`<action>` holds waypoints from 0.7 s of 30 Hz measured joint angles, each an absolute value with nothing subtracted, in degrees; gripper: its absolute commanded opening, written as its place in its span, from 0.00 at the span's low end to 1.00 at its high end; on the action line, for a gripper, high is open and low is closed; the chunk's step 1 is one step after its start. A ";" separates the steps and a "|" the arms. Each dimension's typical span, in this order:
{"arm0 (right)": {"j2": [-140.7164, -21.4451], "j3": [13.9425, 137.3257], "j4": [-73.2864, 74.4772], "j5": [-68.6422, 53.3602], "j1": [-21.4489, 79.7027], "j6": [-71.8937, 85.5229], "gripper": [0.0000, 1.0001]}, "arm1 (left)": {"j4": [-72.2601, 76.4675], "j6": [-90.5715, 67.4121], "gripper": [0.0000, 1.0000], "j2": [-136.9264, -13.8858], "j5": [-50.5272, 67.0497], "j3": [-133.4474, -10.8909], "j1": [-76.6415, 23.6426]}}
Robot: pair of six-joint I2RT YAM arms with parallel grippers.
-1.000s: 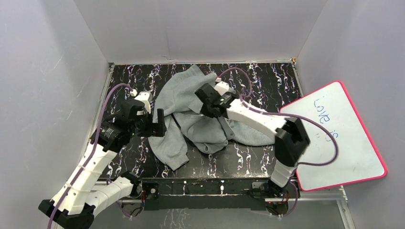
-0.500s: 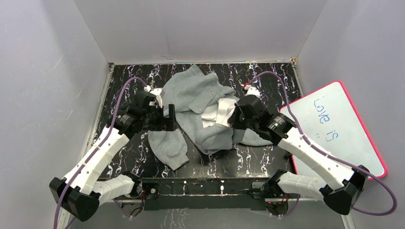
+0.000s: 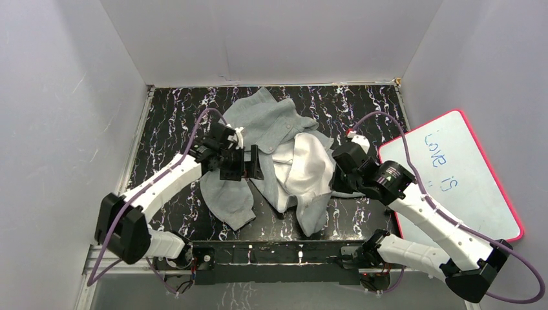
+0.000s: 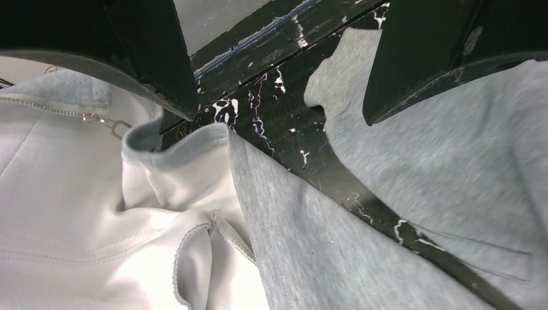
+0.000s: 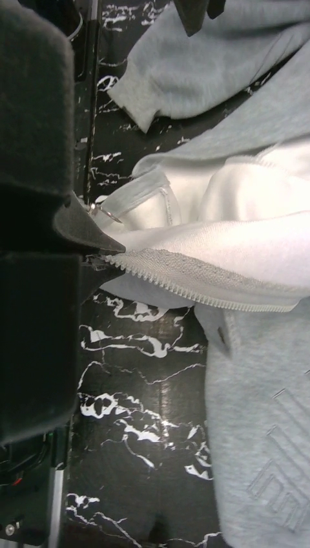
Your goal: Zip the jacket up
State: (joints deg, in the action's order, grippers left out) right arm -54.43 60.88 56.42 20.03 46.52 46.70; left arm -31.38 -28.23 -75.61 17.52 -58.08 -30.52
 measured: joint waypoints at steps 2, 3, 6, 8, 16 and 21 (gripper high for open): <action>-54.02 59.72 57.80 20.03 46.52 47.75 0.00 | -29.85 -28.84 0.98 -78.81 17.45 -58.28 -31.83; -53.67 59.09 58.48 20.05 46.52 48.31 0.00 | -29.56 -29.08 0.98 -80.53 17.17 -58.83 -32.49; -52.12 57.21 59.94 20.01 46.52 50.26 0.00 | -28.97 -29.34 0.98 -86.13 15.66 -62.28 -33.91; -50.76 55.88 60.14 19.75 46.50 51.33 0.00 | -28.91 -29.30 0.98 -90.43 13.58 -66.19 -34.68; -46.92 51.40 59.59 17.91 46.50 53.95 0.00 | -31.33 -28.08 0.98 -104.22 2.31 -82.59 -36.03; -46.59 50.17 58.26 16.99 46.50 54.41 0.00 | -33.39 -29.08 0.98 -111.07 -4.01 -90.30 -36.25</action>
State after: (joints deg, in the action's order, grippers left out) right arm -46.59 50.17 58.26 16.99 46.50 54.41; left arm -33.39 -29.08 -111.07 -4.01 -90.30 -36.25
